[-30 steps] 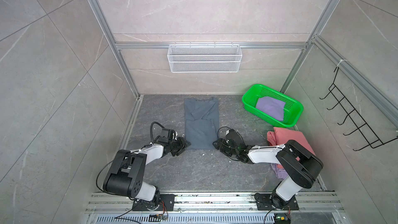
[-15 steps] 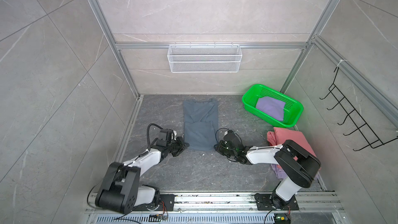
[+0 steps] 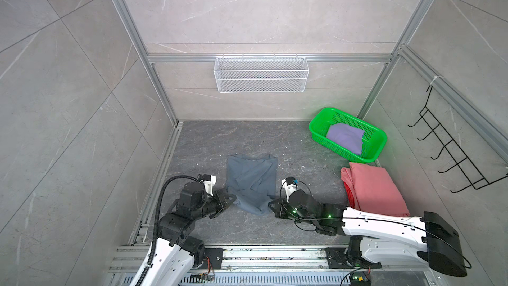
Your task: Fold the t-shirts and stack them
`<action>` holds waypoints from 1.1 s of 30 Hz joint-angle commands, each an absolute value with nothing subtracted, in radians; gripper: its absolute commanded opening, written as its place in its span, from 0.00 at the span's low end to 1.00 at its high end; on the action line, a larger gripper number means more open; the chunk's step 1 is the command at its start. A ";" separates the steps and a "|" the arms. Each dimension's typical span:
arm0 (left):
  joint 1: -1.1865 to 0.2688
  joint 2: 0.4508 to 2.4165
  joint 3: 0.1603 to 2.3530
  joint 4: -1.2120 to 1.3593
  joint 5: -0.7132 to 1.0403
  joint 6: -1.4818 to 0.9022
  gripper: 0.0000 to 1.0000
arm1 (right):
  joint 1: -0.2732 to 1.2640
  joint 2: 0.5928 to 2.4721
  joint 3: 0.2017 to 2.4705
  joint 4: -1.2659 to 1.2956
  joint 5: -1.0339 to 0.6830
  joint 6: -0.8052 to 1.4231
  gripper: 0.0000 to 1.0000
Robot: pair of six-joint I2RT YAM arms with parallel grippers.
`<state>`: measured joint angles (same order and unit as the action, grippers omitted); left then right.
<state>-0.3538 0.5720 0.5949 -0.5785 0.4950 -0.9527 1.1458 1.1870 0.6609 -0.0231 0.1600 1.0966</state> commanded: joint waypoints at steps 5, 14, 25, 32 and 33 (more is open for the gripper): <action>-0.352 0.883 0.743 -0.403 0.423 -0.836 0.00 | 1.062 1.345 0.867 -0.019 0.337 1.024 0.00; -0.239 1.291 0.914 -0.267 0.425 -0.764 0.00 | 0.838 1.609 1.029 0.055 0.209 1.024 0.00; -0.084 1.737 1.112 -0.132 0.575 -0.739 0.31 | 0.662 1.953 1.293 0.048 0.148 1.034 0.04; 0.012 1.784 1.223 -0.104 0.634 -0.741 0.50 | 0.584 1.965 1.351 0.150 0.078 0.912 0.48; 0.015 1.760 1.235 -0.136 0.615 -0.724 0.50 | 0.583 1.958 1.378 0.115 0.063 0.866 0.52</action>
